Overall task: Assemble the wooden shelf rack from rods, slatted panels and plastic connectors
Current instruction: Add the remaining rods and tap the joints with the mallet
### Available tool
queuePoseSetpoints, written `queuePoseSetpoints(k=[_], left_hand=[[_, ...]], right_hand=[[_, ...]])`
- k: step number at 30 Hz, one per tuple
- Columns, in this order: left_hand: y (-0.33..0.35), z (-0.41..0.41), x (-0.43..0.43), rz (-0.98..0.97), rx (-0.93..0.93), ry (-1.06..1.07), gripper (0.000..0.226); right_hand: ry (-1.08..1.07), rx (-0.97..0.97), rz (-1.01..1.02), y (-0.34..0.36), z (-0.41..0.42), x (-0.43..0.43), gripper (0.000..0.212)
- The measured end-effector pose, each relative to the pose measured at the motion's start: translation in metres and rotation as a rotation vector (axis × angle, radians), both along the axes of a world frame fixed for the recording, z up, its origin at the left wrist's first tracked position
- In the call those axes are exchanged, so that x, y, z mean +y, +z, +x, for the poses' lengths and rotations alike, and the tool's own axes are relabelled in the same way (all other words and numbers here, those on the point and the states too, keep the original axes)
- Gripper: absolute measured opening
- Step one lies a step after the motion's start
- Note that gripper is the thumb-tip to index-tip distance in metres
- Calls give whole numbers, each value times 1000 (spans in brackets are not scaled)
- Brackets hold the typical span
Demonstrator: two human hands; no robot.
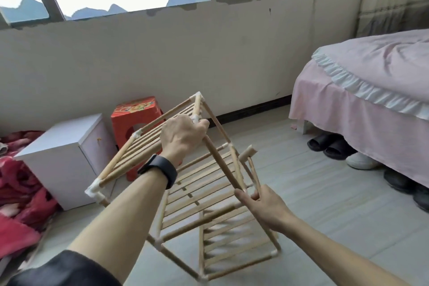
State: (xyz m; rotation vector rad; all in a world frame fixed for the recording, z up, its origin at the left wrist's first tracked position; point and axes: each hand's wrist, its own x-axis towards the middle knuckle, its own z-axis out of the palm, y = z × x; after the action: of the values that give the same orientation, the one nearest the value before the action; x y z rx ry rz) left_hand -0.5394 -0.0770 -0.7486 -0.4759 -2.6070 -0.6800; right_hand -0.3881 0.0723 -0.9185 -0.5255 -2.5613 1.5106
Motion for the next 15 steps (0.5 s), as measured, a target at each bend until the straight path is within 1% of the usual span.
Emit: queuePoseSetpoints(k=[2,5,7,9,10,12,15], left_hand=[[5,-9,-14,71,-32,56,40],[-7,-17,-37,195,-107,87,38],[-26,-19,-55,279,-165,102,38],[-50,-18,-73,356,-221,110,39],[-61,-17,-81,397,-243,115,39],[-82,-17,-98,482,-287,134,40],[-111,-16,-120,578,-346,162,38]], right_hand=[[-25,38,28,-3,-6,2,74],[-141,95,171,-3,-15,8,64],[-197,116,210,-4,-22,15,64],[-199,97,212,-7,-27,24,65],[-193,74,215,-9,-29,28,62],[-164,2,245,-16,-30,34,52],[-102,-65,361,-28,-33,38,39]])
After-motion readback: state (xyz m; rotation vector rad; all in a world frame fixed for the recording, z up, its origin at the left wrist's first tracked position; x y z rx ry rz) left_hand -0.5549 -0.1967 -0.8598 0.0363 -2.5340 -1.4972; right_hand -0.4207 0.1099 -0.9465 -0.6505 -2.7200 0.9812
